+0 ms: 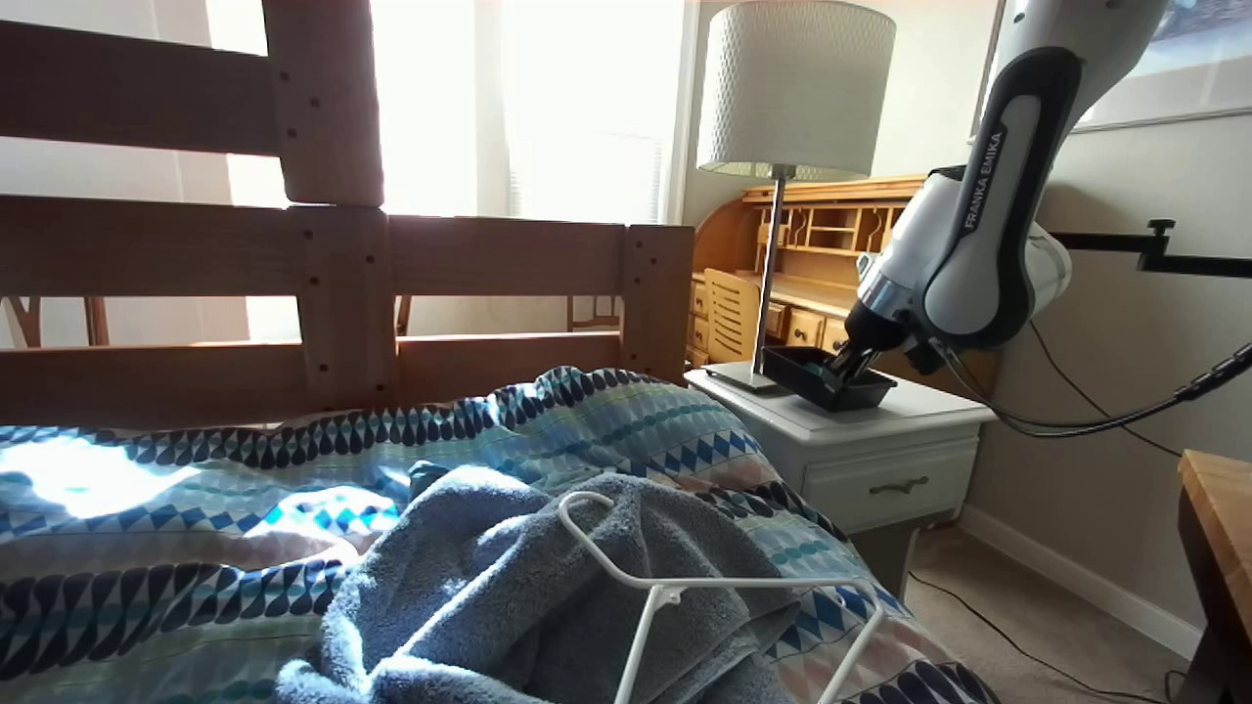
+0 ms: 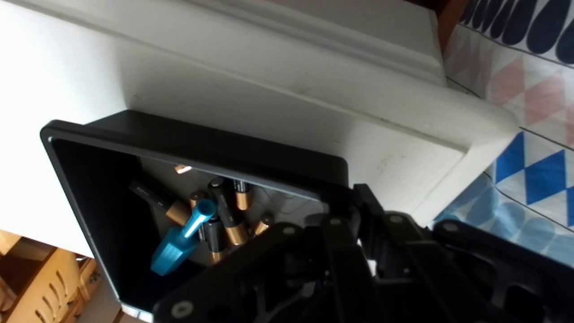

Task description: Move the black box to the left.

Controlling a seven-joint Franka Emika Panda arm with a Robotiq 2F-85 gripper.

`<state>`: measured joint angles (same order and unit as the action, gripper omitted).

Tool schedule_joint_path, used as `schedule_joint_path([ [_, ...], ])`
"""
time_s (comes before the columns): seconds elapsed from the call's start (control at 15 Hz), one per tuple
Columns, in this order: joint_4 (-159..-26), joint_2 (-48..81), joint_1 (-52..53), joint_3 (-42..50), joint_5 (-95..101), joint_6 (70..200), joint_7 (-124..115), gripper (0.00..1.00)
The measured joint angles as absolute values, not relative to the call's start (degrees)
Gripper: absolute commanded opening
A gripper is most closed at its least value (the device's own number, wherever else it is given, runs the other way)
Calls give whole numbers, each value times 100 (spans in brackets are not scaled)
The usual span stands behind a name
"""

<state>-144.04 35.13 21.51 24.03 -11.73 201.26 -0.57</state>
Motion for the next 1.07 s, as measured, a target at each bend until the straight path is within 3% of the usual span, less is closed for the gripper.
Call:
schedule_joint_path([
  [1.07,-13890,3647,2873,2382,-2083,19772,-67,3],
])
